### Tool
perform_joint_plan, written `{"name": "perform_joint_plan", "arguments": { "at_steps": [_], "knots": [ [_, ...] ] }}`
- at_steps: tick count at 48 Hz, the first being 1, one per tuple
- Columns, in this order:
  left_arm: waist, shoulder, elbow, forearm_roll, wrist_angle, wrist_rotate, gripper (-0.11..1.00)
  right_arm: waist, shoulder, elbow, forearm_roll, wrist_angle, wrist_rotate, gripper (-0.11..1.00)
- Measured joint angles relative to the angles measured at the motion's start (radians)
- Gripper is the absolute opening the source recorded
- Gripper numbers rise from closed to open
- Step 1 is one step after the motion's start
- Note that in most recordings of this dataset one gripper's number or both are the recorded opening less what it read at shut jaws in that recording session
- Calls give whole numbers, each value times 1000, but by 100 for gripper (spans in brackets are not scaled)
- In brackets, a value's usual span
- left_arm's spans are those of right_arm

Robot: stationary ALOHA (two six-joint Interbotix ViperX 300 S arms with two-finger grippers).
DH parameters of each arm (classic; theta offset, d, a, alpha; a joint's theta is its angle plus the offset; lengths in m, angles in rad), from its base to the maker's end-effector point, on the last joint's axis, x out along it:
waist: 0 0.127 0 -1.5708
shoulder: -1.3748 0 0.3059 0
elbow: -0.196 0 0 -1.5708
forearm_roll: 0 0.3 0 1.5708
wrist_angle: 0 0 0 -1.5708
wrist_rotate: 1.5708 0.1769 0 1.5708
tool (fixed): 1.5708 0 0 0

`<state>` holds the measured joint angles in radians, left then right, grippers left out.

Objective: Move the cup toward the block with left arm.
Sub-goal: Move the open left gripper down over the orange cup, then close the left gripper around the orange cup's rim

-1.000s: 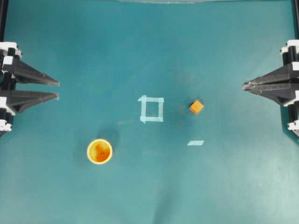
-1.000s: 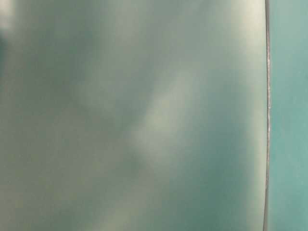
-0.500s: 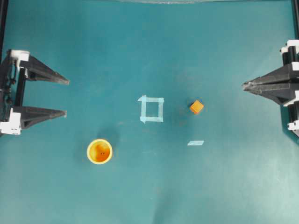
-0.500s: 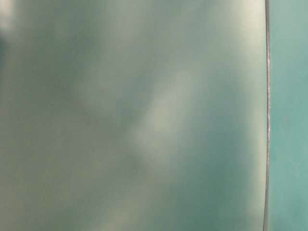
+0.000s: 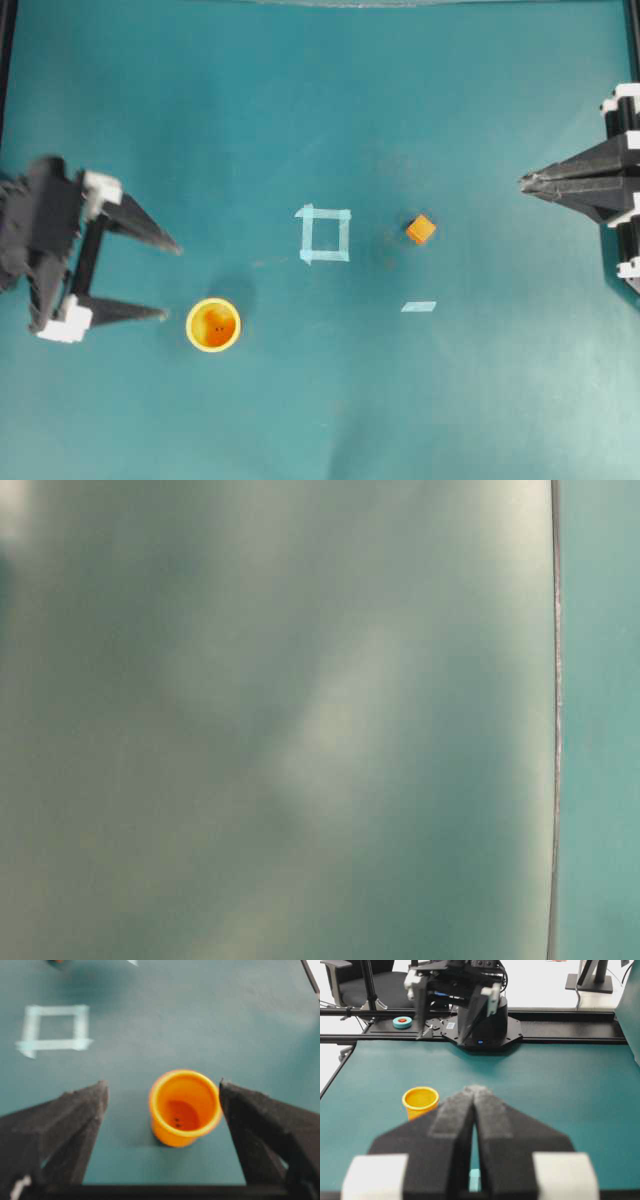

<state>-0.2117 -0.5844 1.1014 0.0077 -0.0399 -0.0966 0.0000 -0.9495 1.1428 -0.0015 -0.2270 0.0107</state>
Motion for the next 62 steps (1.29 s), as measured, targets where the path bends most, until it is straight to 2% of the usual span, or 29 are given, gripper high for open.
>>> {"name": "perform_joint_plan", "arguments": {
  "at_steps": [10, 17, 35, 52, 62],
  "knots": [
    [-77, 158, -69, -2, -3, 0, 87, 0, 0, 0, 0, 9, 0, 0],
    [-95, 239, -100, 0, -3, 2, 87, 0, 0, 0, 0, 11, 0, 0],
    [-97, 319, -106, 0, -5, 2, 87, 0, 0, -2, 0, 9, 0, 0],
    [-35, 360, -107, -2, -21, 2, 87, -2, 2, -2, 0, 11, 0, 0],
    [-32, 385, -109, 0, -67, -5, 87, 0, 2, -2, 0, 9, -2, 0]
  ]
}}
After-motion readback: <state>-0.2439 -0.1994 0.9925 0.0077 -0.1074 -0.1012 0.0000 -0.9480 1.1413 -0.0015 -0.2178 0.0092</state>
